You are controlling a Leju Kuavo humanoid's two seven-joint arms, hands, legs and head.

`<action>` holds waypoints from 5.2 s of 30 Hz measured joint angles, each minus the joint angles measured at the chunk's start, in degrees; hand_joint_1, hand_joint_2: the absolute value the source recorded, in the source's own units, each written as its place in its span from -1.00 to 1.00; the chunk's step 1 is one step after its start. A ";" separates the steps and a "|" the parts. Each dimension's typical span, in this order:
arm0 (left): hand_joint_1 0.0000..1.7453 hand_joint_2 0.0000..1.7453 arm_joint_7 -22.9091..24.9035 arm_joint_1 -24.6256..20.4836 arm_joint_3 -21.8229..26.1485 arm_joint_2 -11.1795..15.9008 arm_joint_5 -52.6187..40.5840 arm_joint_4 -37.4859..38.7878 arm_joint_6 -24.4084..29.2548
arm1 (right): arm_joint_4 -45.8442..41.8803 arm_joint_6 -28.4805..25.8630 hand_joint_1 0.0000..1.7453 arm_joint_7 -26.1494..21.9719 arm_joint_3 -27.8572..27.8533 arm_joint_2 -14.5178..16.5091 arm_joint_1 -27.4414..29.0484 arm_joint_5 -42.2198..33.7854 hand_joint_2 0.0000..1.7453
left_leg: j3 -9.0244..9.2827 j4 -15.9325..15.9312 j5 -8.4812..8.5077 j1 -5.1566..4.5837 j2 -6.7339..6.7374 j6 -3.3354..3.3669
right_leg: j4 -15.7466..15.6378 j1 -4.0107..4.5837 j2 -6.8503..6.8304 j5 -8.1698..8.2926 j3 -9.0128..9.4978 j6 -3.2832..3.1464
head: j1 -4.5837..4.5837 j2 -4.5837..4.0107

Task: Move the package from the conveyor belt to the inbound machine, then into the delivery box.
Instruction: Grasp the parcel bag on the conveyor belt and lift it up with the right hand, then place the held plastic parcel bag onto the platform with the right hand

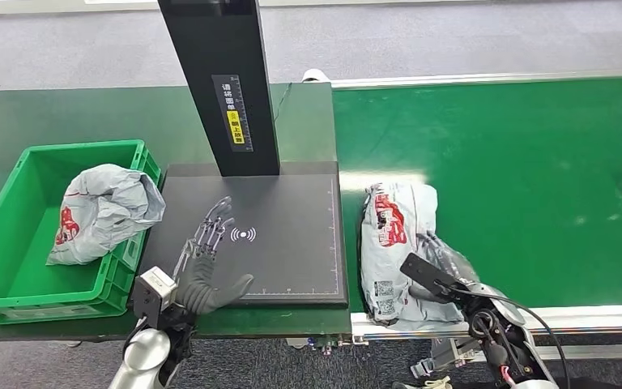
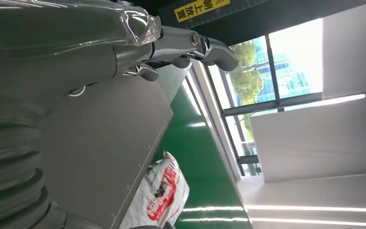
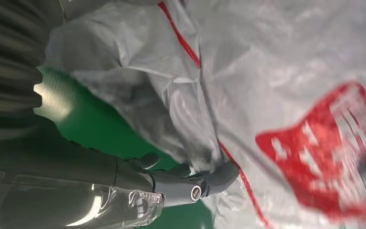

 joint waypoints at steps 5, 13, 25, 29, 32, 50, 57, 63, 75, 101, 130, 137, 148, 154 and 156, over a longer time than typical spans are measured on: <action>-1.00 1.00 0.70 0.74 0.03 -0.82 -1.21 -0.67 -0.26 | 2.42 4.49 -1.00 0.28 2.37 -0.15 -0.31 -0.45 1.00 | 0.03 0.01 -0.01 0.00 0.02 0.00 | -0.01 0.00 0.01 -0.01 -0.02 0.00 | 0.00 0.00; -1.00 1.00 1.09 0.74 0.04 -1.19 -1.41 -0.68 -0.89 | 2.32 10.11 1.00 -2.23 4.31 -1.54 -0.01 -2.71 1.00 | 0.25 0.01 -0.03 0.03 0.07 -0.01 | -0.02 0.02 0.03 -0.01 0.17 0.00 | 0.00 0.00; -1.00 1.00 1.10 1.51 0.10 -1.19 -1.41 -1.59 -0.79 | 1.71 7.30 1.00 -2.63 5.73 -1.69 -0.13 -2.40 1.00 | 0.53 0.00 -0.03 0.03 0.04 -0.01 | -0.02 0.03 0.02 -0.02 0.51 0.00 | 0.00 0.00; -1.00 1.00 1.11 1.75 0.17 -1.19 -1.41 -2.10 -0.76 | 1.06 5.96 1.00 -2.84 5.90 -1.65 0.53 -2.53 1.00 | 0.50 0.00 -0.03 0.03 0.03 -0.01 | -0.02 0.03 0.01 -0.02 0.50 0.00 | 0.01 0.00; -1.00 1.00 1.10 2.19 0.20 -1.19 -1.44 -2.54 -0.70 | 0.31 4.76 1.00 -2.38 6.04 -1.61 1.17 -2.40 1.00 | 0.48 0.00 -0.04 0.03 0.03 -0.01 | -0.02 0.03 0.01 -0.03 0.49 0.01 | 0.00 0.00; -1.00 1.00 0.67 5.87 1.40 -1.20 -1.83 -5.90 0.32 | -13.75 -6.33 1.00 -6.89 2.00 -0.48 4.81 -5.48 1.00 | 0.27 0.00 -0.03 0.02 0.02 -0.01 | -0.01 0.02 0.02 -0.03 0.27 0.02 | 0.00 0.00; -1.00 1.00 -0.98 5.68 1.63 -1.31 -2.06 -5.56 0.45 | -23.65 -6.94 1.00 -11.79 1.58 -0.35 3.87 -10.68 1.00 | 0.24 0.00 -0.03 0.02 0.03 -0.01 | -0.01 0.01 0.03 -0.02 0.24 0.02 | 0.00 0.00; -1.00 1.00 -1.28 5.39 1.63 -1.50 -2.06 -5.21 0.92 | -27.93 -5.55 1.00 -12.65 1.98 -0.10 2.43 -14.04 1.00 | 0.23 0.00 -0.03 0.02 0.01 -0.01 | -0.01 0.02 0.02 -0.02 0.24 0.02 | 0.00 0.00; -1.00 1.00 -3.09 1.92 0.85 -1.29 -0.25 -2.31 -0.46 | -24.27 -2.93 1.00 -13.93 13.45 4.68 -4.29 -11.09 1.00 | 0.20 -0.01 0.03 0.12 0.03 -0.02 | 0.01 0.13 0.03 0.00 0.21 -0.01 | 0.02 0.00; -1.00 1.00 -1.12 -0.38 -0.04 0.38 1.85 -0.72 -1.34 | -4.01 -1.59 1.00 -11.65 27.84 9.98 -12.89 -7.43 1.00 | 0.05 0.00 0.03 0.11 0.01 -0.02 | 0.01 0.12 0.02 0.00 0.07 -0.01 | 0.00 0.00; -1.00 1.00 -0.36 7.69 1.64 1.64 0.59 -8.62 2.29 | 3.63 -2.41 0.90 -3.83 27.23 8.20 -13.23 -5.91 1.00 | 0.20 0.00 0.01 0.11 0.03 -0.02 | -0.01 0.12 0.03 -0.01 0.14 -0.01 | 0.02 0.00; -1.00 1.00 -0.78 7.23 1.63 1.28 0.87 -8.00 2.32 | 4.92 -2.02 1.00 -3.89 25.58 8.11 -13.25 -6.48 1.00 | 0.33 0.00 0.00 0.10 0.03 -0.02 | -0.02 0.11 0.03 -0.01 0.27 -0.01 | 0.00 0.00; -1.00 1.00 0.38 6.44 1.69 0.29 0.95 -7.76 1.68 | 4.00 -4.97 -1.00 -8.14 21.30 8.95 -11.19 -9.11 1.00 | 0.49 0.00 0.00 0.11 0.06 -0.02 | -0.01 0.11 0.04 0.00 0.47 -0.01 | 0.01 0.00; -1.00 1.00 -0.07 7.14 1.65 -0.74 0.24 -7.94 1.80 | -1.30 -5.89 -1.00 -14.16 16.52 9.81 -7.87 -14.58 1.00 | 0.36 0.00 0.00 0.11 0.02 -0.02 | -0.01 0.12 0.03 -0.01 0.35 -0.01 | 0.01 0.00; -1.00 1.00 -0.16 7.42 1.61 -0.96 0.05 -8.05 1.83 | -2.88 -4.96 -1.00 -16.80 15.02 9.91 -6.79 -16.71 1.00 | 0.29 0.00 -0.01 0.11 0.02 -0.02 | -0.01 0.12 0.03 -0.01 0.28 -0.01 | 0.02 0.00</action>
